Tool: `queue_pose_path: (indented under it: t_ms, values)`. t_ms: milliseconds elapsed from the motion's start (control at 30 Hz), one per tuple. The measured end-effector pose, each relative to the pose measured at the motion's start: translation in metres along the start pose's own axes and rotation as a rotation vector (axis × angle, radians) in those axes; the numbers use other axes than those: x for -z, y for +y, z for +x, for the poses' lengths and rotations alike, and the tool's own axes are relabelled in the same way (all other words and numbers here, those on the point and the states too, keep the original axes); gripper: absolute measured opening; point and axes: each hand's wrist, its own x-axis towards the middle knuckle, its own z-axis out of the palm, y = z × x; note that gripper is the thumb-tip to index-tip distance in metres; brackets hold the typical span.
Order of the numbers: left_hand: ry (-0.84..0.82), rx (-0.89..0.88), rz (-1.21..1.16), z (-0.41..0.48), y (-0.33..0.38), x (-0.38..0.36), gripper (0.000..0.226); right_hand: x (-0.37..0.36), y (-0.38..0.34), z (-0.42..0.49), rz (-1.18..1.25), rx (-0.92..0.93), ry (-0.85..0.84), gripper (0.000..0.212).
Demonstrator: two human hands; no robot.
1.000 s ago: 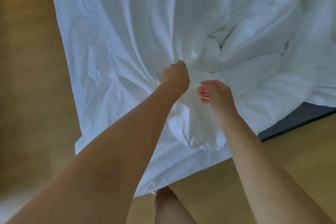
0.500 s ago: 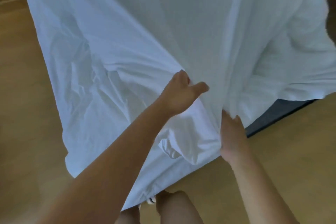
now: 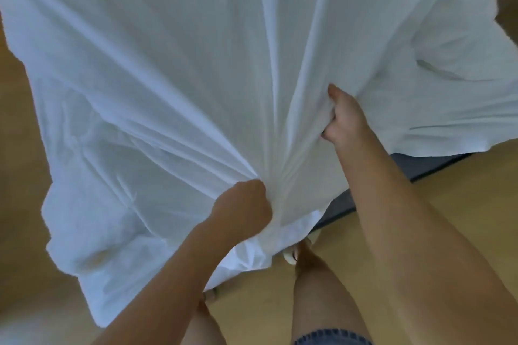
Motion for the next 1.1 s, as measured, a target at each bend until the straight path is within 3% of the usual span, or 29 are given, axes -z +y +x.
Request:
queue_pose_path:
  t_ms: [67,133,167,233,300,367,400,500,567,700,900,1000,1100]
  values:
    - [0.289,0.137,0.184,0.005,0.029,0.006,0.013,0.011,-0.026,0.003,-0.117,0.088,-0.001,0.018]
    - [0.532,0.086,0.320,0.013,0.074,0.008,0.064,0.041,-0.044,-0.007,-0.148,0.146,0.120,0.012]
    - [0.555,-0.036,0.314,0.024,0.099,0.004,0.090,0.062,-0.048,-0.019,-0.109,0.157,0.146,0.014]
    - [0.358,-0.230,0.288,0.051,0.153,-0.011,0.113,0.095,-0.050,-0.038,-0.079,0.146,0.175,0.015]
    - [0.154,-0.276,0.213,0.079,0.195,-0.022,0.087,0.112,-0.055,-0.042,-0.123,0.105,0.152,0.013]
    - [0.279,-0.290,0.074,0.091,0.207,-0.025,0.027,0.122,-0.078,-0.029,-0.077,0.071,0.050,0.021]
    - [0.354,-0.294,0.015,0.088,0.205,-0.023,0.014,0.126,-0.094,-0.019,0.018,0.085,-0.041,0.026]
    - [0.372,-0.254,-0.186,0.057,0.177,-0.015,0.033,0.120,-0.147,0.027,0.330,0.042,-0.192,0.032]
    - [0.305,-0.166,-0.072,0.031,0.155,-0.019,0.041,0.096,-0.170,0.056,0.325,-0.034,-0.190,0.030]
    - [0.209,0.005,0.061,0.039,0.140,-0.027,0.029,0.106,-0.187,0.068,0.216,0.102,-0.129,0.025]
    - [0.161,-0.251,0.040,0.104,0.198,-0.048,0.021,0.239,-0.172,0.017,0.075,0.122,-0.022,0.023]
    - [0.218,-0.274,-0.009,0.126,0.211,-0.063,0.009,0.245,-0.136,0.031,0.007,0.058,0.054,0.027]
    - [0.074,-0.195,0.310,0.140,0.189,-0.094,0.094,0.218,-0.098,0.058,-0.113,-0.116,0.109,0.023]
